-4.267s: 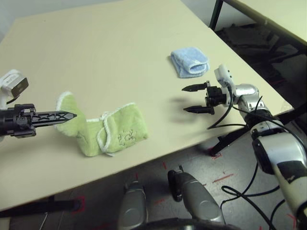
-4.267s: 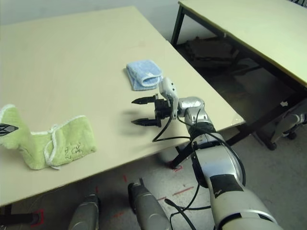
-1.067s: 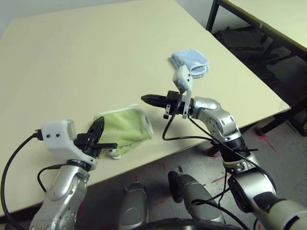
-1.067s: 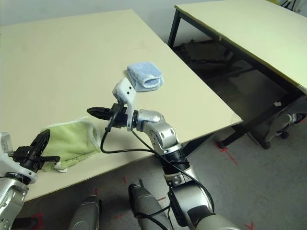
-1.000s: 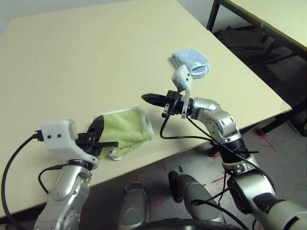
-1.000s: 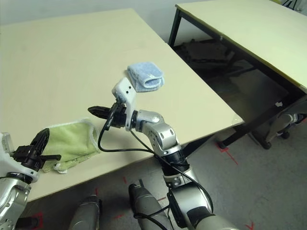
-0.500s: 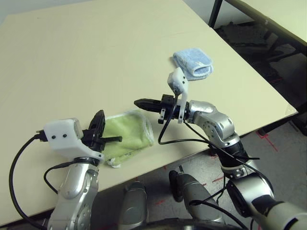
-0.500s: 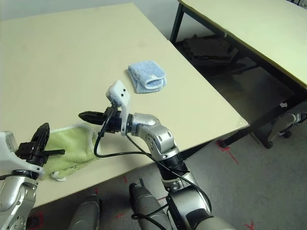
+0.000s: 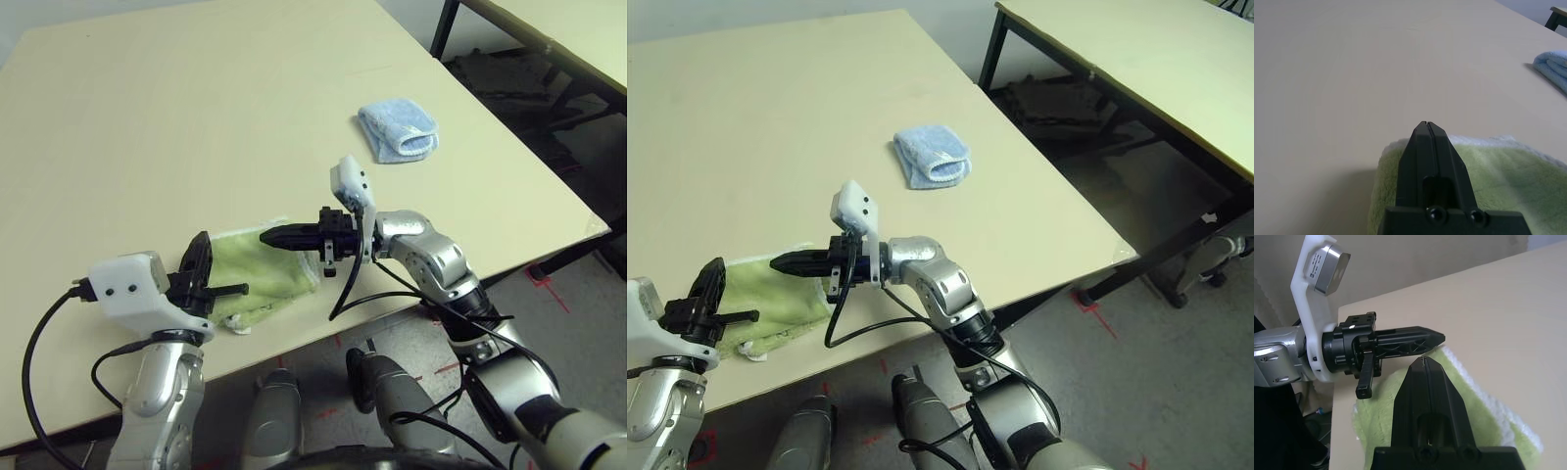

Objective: Fold the towel and set it aside.

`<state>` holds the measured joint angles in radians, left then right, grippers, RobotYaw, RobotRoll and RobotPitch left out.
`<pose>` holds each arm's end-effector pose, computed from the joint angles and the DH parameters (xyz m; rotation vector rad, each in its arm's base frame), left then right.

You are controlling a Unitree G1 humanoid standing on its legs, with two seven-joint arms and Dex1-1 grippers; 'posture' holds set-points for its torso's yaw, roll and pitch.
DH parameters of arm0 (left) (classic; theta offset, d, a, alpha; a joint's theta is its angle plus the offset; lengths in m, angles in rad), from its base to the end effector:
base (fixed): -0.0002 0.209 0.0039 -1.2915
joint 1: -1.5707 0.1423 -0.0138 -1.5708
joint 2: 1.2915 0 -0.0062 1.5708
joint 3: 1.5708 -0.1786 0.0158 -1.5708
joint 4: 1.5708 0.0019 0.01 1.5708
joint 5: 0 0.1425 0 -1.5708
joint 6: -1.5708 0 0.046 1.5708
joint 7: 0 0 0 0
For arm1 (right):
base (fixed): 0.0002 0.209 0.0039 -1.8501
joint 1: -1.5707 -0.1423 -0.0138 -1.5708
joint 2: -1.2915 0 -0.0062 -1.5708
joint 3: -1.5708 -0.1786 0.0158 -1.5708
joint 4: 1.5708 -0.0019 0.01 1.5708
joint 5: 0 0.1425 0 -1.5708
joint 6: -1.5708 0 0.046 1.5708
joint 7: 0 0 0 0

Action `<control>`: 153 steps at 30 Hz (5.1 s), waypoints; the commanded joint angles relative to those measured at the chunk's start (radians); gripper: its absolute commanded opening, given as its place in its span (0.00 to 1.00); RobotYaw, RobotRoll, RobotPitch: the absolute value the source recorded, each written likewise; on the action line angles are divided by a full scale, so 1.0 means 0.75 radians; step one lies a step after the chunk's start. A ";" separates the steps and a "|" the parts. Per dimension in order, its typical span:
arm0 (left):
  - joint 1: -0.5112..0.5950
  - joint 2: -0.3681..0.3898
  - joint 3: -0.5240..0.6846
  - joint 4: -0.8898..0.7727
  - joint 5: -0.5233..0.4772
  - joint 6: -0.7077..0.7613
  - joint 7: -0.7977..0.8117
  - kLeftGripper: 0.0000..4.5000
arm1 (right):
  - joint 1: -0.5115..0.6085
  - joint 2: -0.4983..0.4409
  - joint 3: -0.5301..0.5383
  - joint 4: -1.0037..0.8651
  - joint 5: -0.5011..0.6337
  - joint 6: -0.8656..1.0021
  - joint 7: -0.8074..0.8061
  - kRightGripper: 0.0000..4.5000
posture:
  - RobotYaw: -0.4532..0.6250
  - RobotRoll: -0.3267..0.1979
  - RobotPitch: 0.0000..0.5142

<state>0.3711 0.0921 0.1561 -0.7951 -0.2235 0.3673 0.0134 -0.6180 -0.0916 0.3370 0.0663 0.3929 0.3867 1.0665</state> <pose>0.1254 0.1911 0.1222 -0.0389 -0.0856 0.1329 0.2800 -0.0560 0.1550 0.0358 -0.0750 1.6381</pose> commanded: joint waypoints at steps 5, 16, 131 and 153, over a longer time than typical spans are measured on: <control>-0.010 -0.018 -0.028 0.074 0.024 -0.032 -0.003 0.00 | 0.005 0.035 0.062 0.089 -0.046 -0.074 0.034 0.01 | 0.38 0.62 0.41; 0.037 -0.049 -0.072 0.201 0.058 -0.118 -0.030 0.00 | 0.049 0.012 0.170 0.287 -0.166 -0.250 0.163 0.01 | 0.39 0.62 0.40; 0.052 0.906 0.404 0.577 -0.432 -0.150 -1.284 0.00 | -0.344 0.108 0.149 0.610 -0.339 -0.211 0.339 0.01 | 0.37 0.62 0.39; 0.204 0.969 0.627 0.754 -0.416 -0.252 -1.495 0.00 | -0.525 -0.052 0.004 0.987 -0.401 -0.389 0.399 0.01 | 0.36 0.62 0.41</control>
<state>0.5154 0.8148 0.5881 -0.2140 -0.5044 0.1602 -1.0941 -0.9870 -0.1426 0.3598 0.8024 0.0716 0.0817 1.3424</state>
